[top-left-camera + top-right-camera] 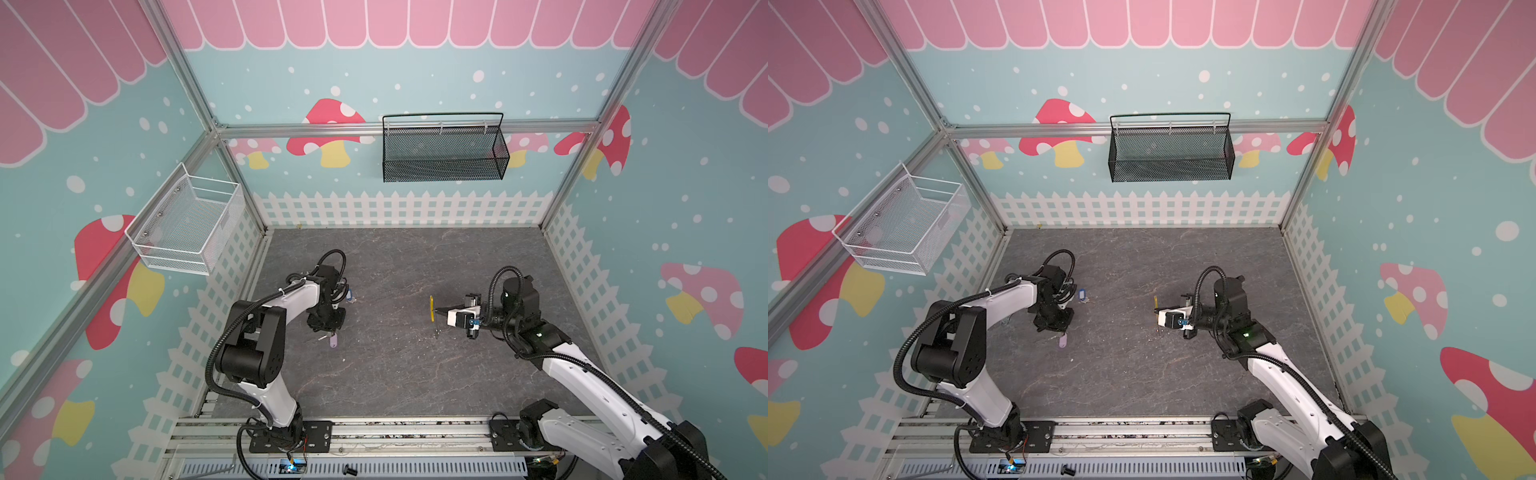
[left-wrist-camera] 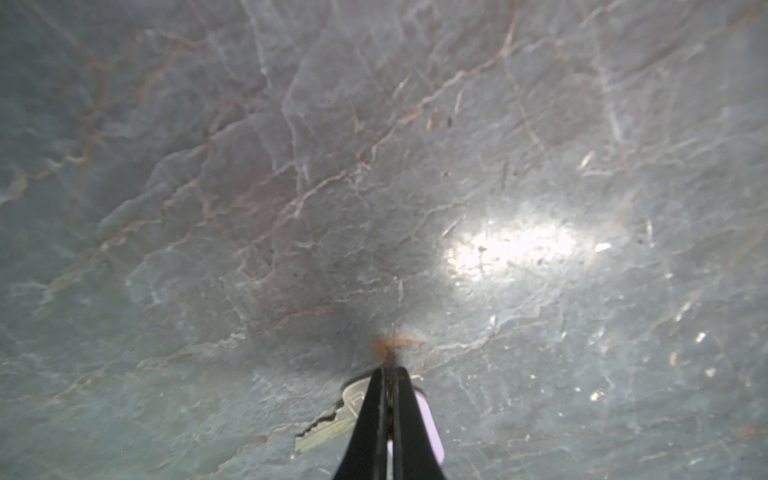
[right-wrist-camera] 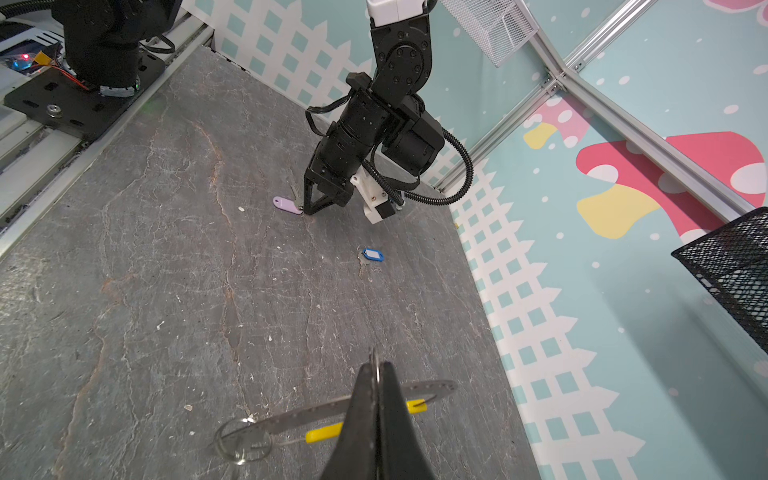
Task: Put the keys on the keyring
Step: 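Lower the left gripper and grasp the lilac-tagged key while the right holds the plate, then lift the lilac-tagged key with the left gripper and carry it toward the right gripper's plate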
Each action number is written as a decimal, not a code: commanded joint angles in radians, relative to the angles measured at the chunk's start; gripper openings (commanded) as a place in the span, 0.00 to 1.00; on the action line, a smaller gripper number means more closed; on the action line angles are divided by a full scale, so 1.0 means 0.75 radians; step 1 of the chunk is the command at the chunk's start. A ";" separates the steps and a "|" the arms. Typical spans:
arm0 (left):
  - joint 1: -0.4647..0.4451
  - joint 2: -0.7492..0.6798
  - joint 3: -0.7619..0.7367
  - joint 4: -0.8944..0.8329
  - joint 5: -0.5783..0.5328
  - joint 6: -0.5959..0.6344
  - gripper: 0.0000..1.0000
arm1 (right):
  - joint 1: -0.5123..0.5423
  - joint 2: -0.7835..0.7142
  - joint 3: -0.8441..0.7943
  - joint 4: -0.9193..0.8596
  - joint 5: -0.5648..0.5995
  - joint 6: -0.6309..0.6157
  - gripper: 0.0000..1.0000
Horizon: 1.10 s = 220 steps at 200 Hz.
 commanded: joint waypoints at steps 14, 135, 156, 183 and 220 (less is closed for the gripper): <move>-0.022 -0.042 -0.021 0.042 0.065 -0.104 0.00 | 0.007 0.010 0.007 -0.006 -0.038 -0.038 0.00; -0.194 -0.088 -0.030 0.181 -0.032 -0.202 0.28 | 0.006 0.036 0.027 -0.019 -0.052 -0.042 0.00; -0.203 -0.126 -0.058 0.180 -0.026 -0.159 0.26 | 0.006 0.048 0.033 -0.018 -0.058 -0.044 0.00; -0.240 -0.134 -0.076 0.174 -0.011 -0.129 0.25 | 0.006 0.058 0.038 -0.016 -0.065 -0.044 0.00; -0.274 -0.097 -0.066 0.145 -0.070 -0.129 0.24 | 0.006 0.061 0.039 -0.017 -0.070 -0.040 0.00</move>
